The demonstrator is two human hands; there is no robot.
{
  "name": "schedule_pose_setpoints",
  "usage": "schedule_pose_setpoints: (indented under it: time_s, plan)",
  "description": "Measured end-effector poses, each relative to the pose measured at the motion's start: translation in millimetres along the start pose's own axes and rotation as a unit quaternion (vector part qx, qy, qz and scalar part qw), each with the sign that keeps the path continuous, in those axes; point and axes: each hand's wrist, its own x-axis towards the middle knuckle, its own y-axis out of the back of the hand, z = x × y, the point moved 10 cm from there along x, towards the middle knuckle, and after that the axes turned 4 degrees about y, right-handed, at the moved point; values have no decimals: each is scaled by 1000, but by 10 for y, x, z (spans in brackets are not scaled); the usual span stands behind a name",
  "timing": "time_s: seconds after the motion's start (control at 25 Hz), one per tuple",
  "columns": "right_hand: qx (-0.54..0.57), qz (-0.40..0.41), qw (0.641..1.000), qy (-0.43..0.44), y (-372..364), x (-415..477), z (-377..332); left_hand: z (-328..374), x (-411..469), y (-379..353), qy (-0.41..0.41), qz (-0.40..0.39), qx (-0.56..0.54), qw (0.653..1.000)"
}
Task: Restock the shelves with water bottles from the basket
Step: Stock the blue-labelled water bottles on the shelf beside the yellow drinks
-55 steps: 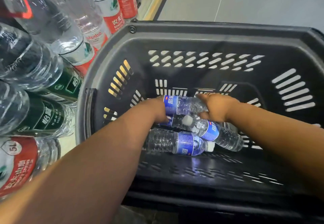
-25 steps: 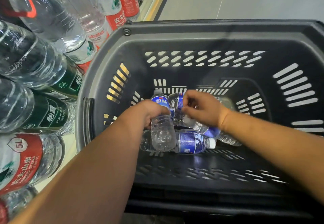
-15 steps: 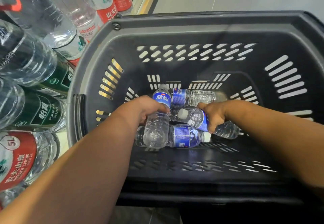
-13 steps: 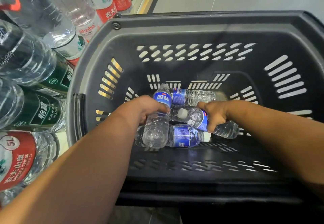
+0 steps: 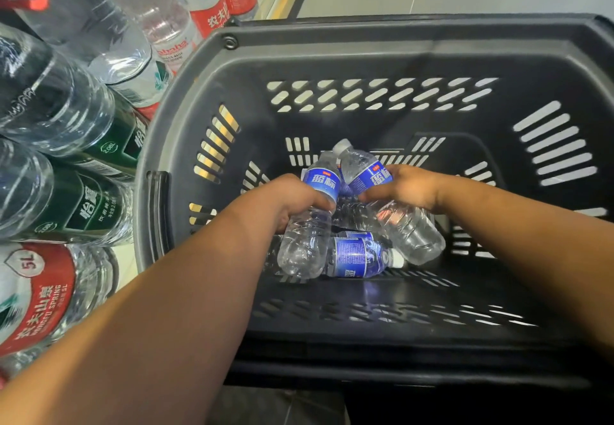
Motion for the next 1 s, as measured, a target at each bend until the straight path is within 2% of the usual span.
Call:
schedule_pose_setpoints:
  time_s: [0.2,0.36,0.48,0.64,0.76,0.92,1.0]
  plan:
    - [166,-69,982,-58,-260,-100,-17,28,-85,20,-2,8,-46,999]
    - [247,-127,960,-47,-325,-268,-174,62,-275,101,-10,31,-65,997]
    - [235,-124,964,25,-290,-390,-464,146,-439,205,-49,47,-86,994]
    - [242,-106,958,113,-218,-578,-842,382,-833,459,-160,89,-124,975]
    - [238,-63,954,173,-129,-779,-1155,533,-1185,629,-234,124,-141,954]
    - [251,24,926,279,-64,-1182,-1723,709,-1814,891,-313,184,-156,918]
    - [240,38,912,331,-105,-1418,-2041,790,-2182,1005,-363,192,-170,896]
